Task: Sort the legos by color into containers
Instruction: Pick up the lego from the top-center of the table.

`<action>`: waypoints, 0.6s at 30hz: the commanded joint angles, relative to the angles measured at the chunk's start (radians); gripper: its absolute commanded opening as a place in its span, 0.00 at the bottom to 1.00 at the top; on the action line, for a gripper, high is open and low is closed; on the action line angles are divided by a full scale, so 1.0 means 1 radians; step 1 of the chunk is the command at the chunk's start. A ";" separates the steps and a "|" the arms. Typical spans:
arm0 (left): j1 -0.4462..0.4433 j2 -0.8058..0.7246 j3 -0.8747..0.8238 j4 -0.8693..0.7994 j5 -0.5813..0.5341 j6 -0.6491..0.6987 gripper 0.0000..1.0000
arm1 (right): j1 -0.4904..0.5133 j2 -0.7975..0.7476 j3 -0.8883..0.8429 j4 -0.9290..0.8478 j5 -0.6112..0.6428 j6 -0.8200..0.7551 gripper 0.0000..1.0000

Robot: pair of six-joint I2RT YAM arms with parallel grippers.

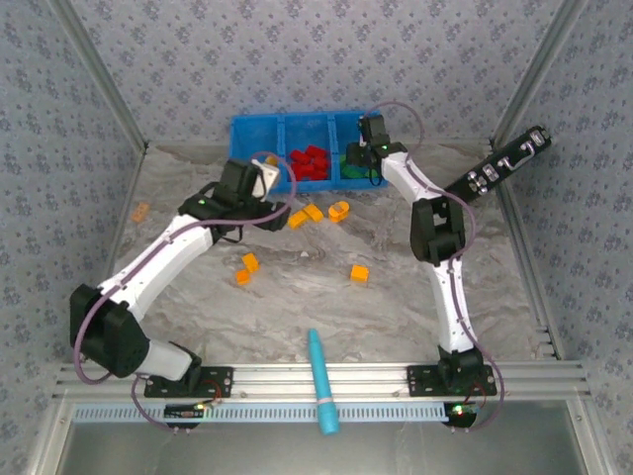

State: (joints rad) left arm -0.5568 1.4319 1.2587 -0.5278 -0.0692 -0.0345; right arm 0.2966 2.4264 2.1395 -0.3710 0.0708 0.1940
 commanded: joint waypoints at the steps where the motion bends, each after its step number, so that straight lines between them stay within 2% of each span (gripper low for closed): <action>1: -0.040 0.052 0.017 0.070 0.047 0.005 0.87 | -0.009 -0.194 -0.088 0.075 -0.057 -0.019 0.58; 7: -0.096 0.181 0.032 0.204 0.091 0.072 0.86 | -0.025 -0.497 -0.397 0.133 -0.112 -0.022 0.65; 12: -0.105 0.335 0.129 0.222 0.133 0.162 0.86 | -0.018 -0.739 -0.627 0.124 -0.152 -0.021 0.69; 18: -0.106 0.498 0.262 0.235 0.168 0.199 0.86 | 0.005 -0.996 -0.887 0.084 -0.089 0.029 0.81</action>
State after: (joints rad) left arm -0.6613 1.8885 1.4425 -0.3225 0.0612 0.1226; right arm 0.2928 1.4914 1.3338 -0.2394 -0.0387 0.1986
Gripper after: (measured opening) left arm 0.866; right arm 0.803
